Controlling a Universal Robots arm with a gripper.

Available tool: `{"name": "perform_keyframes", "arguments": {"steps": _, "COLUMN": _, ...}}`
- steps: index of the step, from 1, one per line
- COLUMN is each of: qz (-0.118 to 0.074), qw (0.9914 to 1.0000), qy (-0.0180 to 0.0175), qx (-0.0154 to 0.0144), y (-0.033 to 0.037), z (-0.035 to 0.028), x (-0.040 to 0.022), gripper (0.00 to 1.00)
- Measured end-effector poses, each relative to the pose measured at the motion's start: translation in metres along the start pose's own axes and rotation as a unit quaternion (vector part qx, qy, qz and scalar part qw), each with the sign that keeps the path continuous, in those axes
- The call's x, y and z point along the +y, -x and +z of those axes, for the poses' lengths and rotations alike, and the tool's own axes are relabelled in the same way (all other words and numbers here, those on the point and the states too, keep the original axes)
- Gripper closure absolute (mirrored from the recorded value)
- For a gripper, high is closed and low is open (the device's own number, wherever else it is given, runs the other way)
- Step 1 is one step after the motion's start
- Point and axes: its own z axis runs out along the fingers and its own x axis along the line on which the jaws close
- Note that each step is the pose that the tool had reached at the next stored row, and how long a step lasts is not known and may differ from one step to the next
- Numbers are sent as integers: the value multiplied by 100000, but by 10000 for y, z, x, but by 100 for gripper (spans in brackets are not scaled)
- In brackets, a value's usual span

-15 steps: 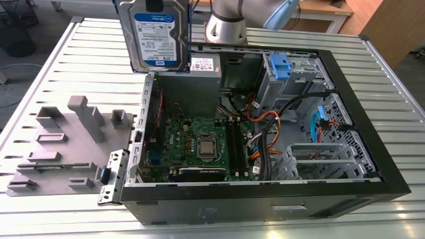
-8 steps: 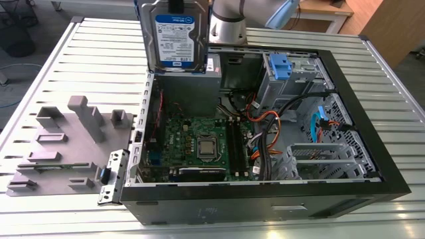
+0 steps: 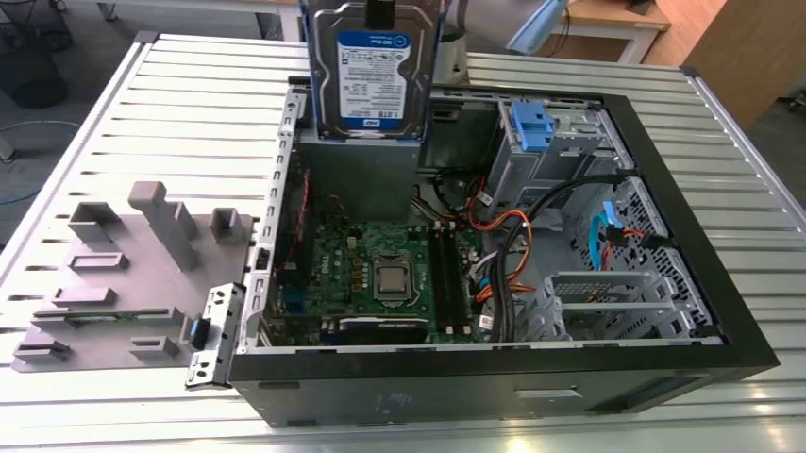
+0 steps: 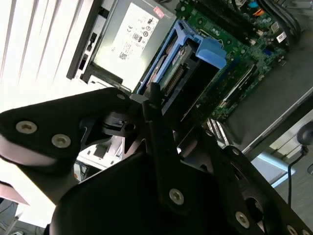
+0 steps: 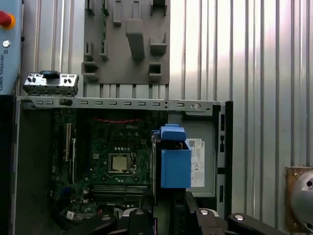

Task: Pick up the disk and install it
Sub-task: 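Pick up the disk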

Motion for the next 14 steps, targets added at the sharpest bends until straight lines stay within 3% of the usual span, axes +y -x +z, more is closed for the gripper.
{"name": "perform_keyframes", "arguments": {"steps": 14, "qz": 0, "qw": 100000, "qy": -1, "qx": 1, "y": -4, "z": -7, "x": -555, "gripper": 65}}
